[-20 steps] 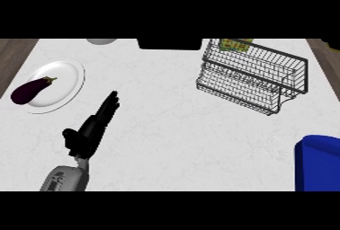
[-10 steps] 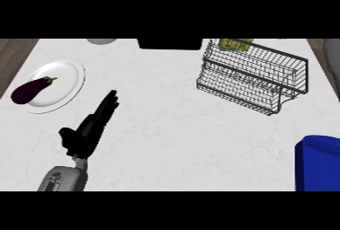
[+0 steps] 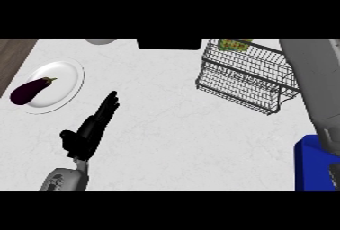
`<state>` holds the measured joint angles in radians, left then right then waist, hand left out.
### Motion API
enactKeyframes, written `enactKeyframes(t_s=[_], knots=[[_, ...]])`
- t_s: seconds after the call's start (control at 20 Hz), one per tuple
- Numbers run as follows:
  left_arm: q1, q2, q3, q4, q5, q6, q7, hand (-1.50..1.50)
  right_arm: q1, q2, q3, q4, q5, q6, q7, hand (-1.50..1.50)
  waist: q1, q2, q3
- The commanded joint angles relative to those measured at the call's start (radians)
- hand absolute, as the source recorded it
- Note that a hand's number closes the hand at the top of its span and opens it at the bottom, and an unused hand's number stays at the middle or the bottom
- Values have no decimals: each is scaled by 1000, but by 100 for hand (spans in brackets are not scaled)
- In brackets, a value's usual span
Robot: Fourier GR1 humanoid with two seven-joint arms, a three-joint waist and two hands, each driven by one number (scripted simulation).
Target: Pick the lemon from the tray and place it in the tiered basket
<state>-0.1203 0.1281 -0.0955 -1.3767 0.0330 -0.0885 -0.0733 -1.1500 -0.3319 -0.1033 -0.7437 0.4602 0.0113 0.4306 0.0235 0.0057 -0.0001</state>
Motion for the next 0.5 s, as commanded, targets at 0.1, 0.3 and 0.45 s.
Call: enactKeyframes(t_s=[0.1, 0.3, 0.45], knots=[[-38, 44, 52, 1, 31, -40, 27, 0, -41, 69, -62, 73, -64, -10, 42, 150, -7, -3, 0], [-32, 5, 26, 25, 11, -16, 1, 0, -87, 64, -177, 141, -175, 21, 196, -150, -8, -1, 0], [-12, -15, 14, 53, -23, 12, -33, 0, -49, 50, -222, 104, -236, 36, 161, -150, -19, -4, 0]])
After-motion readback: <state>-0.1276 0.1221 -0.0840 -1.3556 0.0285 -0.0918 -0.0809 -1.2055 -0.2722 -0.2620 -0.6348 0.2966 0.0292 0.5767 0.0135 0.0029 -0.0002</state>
